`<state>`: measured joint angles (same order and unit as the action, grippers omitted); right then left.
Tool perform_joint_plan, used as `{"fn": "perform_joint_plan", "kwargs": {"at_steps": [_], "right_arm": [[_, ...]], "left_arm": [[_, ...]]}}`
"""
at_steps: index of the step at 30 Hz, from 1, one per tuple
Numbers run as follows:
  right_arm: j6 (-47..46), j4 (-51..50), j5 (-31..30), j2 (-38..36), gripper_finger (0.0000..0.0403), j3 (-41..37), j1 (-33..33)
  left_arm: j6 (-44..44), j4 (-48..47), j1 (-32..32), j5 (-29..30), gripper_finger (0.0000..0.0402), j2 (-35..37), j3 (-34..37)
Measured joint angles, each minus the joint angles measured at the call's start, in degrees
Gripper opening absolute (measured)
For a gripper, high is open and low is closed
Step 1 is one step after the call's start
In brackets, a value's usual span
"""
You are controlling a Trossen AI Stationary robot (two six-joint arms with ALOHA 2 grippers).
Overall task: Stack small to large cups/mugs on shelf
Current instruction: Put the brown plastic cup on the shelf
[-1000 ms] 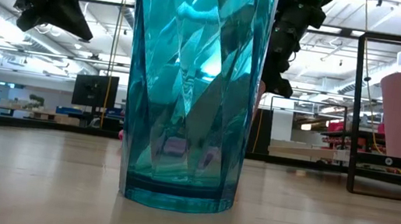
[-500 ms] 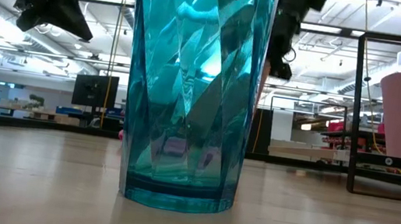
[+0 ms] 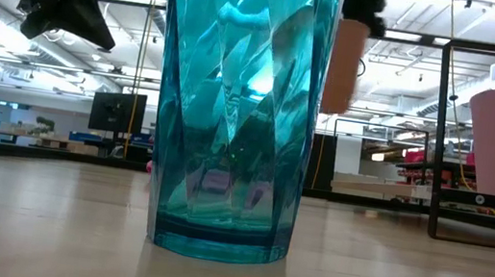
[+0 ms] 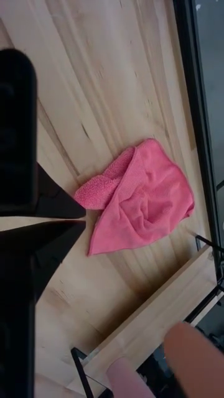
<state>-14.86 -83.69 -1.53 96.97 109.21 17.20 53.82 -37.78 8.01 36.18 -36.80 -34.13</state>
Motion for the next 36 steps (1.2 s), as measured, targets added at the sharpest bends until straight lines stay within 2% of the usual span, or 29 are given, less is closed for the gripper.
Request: {"fn": "perform_joint_plan", "kwargs": {"at_steps": [3,8,15,21,28,36], "right_arm": [[1.13,-6.53,-2.02,-0.2,0.0003,2.69,2.19],[1.58,-6.43,-1.61,-4.85,0.0003,-0.28,4.46],[-1.1,-5.59,-1.86,-18.46,0.0003,-15.77,8.2],[-4.71,0.47,-1.03,-28.4,0.0003,-29.76,11.28],[-4.29,4.01,-0.76,-29.97,0.0003,-39.61,12.45],[-1.79,8.55,1.41,-30.35,0.0003,-46.14,12.45]], "left_arm": [[-0.05,-0.02,-0.02,0.0,0.0015,0.0,0.0],[-0.44,-0.2,-0.02,0.0,0.0011,0.0,0.0],[-0.5,-0.68,-0.02,0.02,0.0025,0.0,-0.02],[-1.21,-0.68,-0.02,0.37,0.002,0.0,-0.02],[-1.93,-0.64,-0.06,0.7,0.0013,0.0,-0.02],[-0.83,-0.61,-0.06,0.68,0.0024,0.0,-0.02]]}}
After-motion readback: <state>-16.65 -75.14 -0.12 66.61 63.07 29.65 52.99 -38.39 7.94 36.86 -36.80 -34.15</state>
